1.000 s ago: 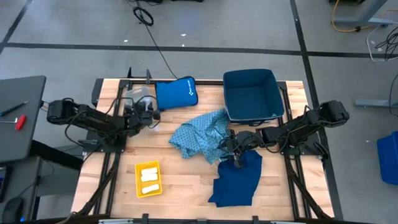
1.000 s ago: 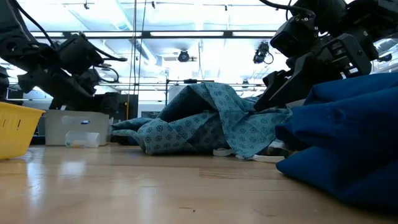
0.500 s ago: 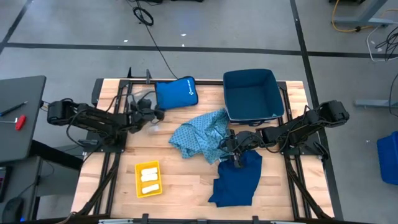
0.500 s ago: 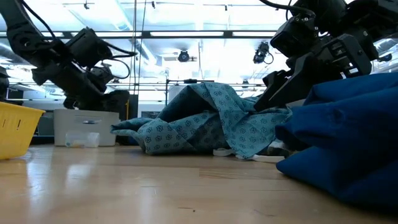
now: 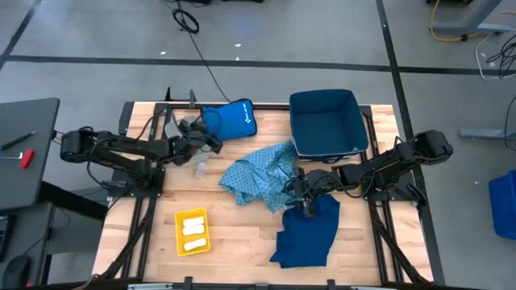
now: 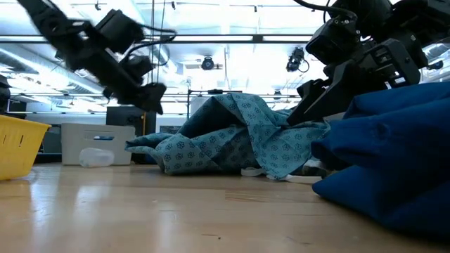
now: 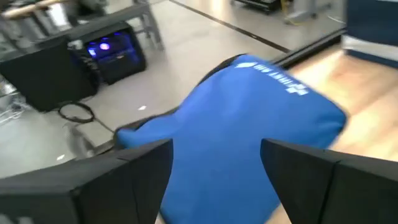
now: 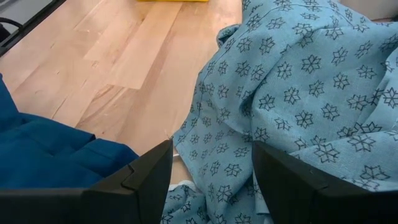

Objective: Pick & place medical supplies in basket/bin
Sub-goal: Put the white pill bottle into the gray bin

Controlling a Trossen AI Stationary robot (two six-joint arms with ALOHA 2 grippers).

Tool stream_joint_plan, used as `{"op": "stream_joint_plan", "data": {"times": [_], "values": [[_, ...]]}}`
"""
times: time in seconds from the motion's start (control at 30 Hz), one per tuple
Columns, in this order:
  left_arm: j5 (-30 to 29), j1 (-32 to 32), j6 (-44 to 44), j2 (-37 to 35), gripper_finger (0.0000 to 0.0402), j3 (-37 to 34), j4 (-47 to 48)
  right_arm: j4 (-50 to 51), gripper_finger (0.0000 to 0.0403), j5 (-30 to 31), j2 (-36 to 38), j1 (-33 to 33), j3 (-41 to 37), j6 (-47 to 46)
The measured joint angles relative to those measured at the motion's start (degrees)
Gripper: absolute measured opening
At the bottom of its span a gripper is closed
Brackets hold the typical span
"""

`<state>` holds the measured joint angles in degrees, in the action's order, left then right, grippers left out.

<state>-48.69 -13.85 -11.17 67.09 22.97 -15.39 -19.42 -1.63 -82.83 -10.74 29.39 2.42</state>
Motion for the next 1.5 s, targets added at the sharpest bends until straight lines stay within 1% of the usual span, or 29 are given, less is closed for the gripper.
{"op": "stream_joint_plan", "data": {"times": [0.1, 0.27, 0.4, 0.47, 0.6, 0.67, 0.73, 0.8, 0.9, 1.0, 1.17, 1.37, 1.5], "values": [[3.91, 0.00, 0.35, 0.00, 0.0241, 6.06, 9.41, 0.00, 0.0229, 0.00, 0.00, -0.02, 0.00, -0.02], [11.43, 0.93, -4.41, 0.00, 0.0229, 15.53, 28.54, 0.00, 0.0229, -0.02, 0.00, 0.00, 0.00, -0.31], [20.99, 3.62, -5.90, 0.00, 0.0217, 20.87, 39.54, 0.02, 0.0229, -0.26, -0.01, -0.01, 0.00, -0.47], [27.54, 5.52, -3.70, 0.00, 0.0213, 22.60, 43.32, 0.02, 0.0229, -0.59, 0.00, 0.00, 0.00, -0.25], [40.78, 10.45, 4.97, 0.01, 0.0209, 23.58, 48.27, 0.25, 0.0229, -0.61, 0.00, 0.00, 0.00, 0.32], [44.08, 13.00, 8.57, 0.04, 0.0209, 23.56, 51.25, 0.62, 0.0229, -0.63, 0.00, 0.00, 0.00, 0.83], [44.66, 15.20, 11.71, 0.43, 0.0209, 23.56, 53.97, 1.15, 0.0229, -0.63, 0.00, 0.00, 0.00, 0.87], [43.62, 16.94, 13.47, 0.60, 0.0209, 23.54, 57.10, 1.39, 0.0229, -0.63, 0.00, 0.00, 0.00, 0.87], [40.80, 18.37, 13.54, 1.45, 0.0209, 23.54, 59.32, 1.60, 0.0229, -0.68, -0.01, 0.00, 0.00, 0.87], [39.01, 18.33, 12.57, 2.91, 0.0209, 23.54, 60.55, 1.62, 0.0229, -0.72, 0.00, 0.00, 0.02, 0.87], [37.16, 16.98, 8.41, 7.26, 0.0218, 23.41, 60.73, 1.69, 0.0229, -0.79, 0.00, -0.02, 0.02, 0.87], [34.95, 14.63, -1.12, 13.02, 0.0241, 23.36, 61.56, 2.05, 0.0229, -0.78, 0.00, -0.02, 0.00, 0.87], [33.69, 12.92, -7.89, 15.64, 0.0244, 23.36, 62.31, 2.19, 0.0229, -0.76, -0.02, -0.02, 0.00, 0.87]]}}
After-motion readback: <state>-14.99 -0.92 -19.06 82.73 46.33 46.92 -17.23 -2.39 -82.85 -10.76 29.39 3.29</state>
